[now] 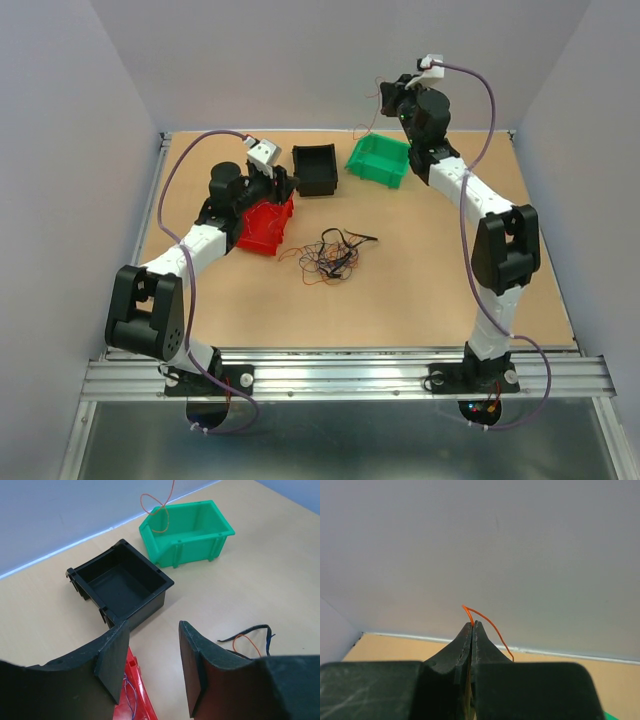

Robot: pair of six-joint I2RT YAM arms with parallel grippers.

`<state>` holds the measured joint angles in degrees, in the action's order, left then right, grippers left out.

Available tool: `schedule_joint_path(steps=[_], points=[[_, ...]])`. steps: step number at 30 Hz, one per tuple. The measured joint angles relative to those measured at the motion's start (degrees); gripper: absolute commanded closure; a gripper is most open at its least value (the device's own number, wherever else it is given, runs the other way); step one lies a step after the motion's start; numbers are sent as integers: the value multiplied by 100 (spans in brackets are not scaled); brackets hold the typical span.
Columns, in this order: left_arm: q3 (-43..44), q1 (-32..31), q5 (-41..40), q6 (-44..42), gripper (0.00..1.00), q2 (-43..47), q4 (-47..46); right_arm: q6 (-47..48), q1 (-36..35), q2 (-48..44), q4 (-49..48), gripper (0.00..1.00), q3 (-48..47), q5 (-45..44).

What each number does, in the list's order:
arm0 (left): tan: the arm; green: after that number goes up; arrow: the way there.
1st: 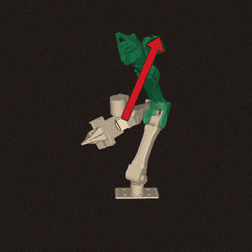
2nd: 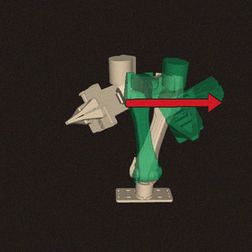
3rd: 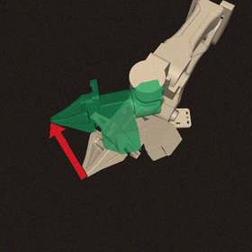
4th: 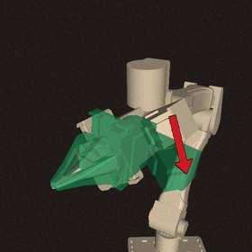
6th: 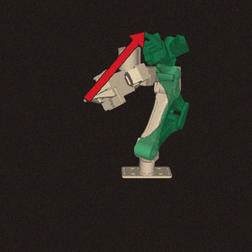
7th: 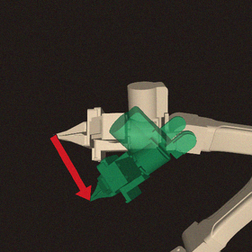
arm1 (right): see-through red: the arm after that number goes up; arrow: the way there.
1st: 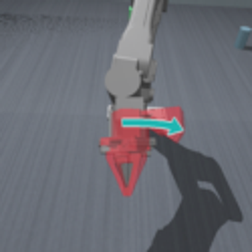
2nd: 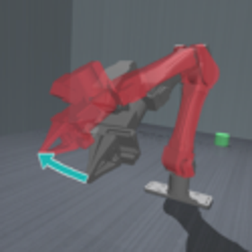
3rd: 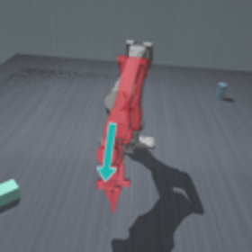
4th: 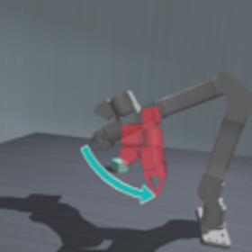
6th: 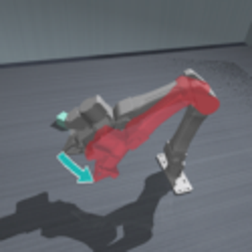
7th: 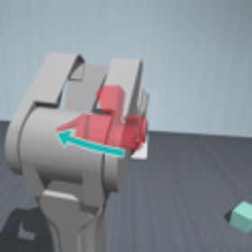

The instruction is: Untangle the cables

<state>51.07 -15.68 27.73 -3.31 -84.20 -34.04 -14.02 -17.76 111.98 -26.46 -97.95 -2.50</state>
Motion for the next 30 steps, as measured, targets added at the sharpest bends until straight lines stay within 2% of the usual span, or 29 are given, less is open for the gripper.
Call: schedule_joint_path(steps=[4, 20, 26, 30], points=[[0, -2, 2, -2, 45, 7, 0, -26, 59, 55, -190, 99, 330, 22], [-9, -2, 11, -2, 45, 50, 0, -269, 527, -149, -1246, 99, 2911, -337], [-9, -2, 11, -4, 45, 52, 0, -229, 623, -275, -1499, 100, 3049, -426], [-11, -2, 9, -7, 45, 59, 2, -221, 621, -166, -1287, 99, 2785, -293]])
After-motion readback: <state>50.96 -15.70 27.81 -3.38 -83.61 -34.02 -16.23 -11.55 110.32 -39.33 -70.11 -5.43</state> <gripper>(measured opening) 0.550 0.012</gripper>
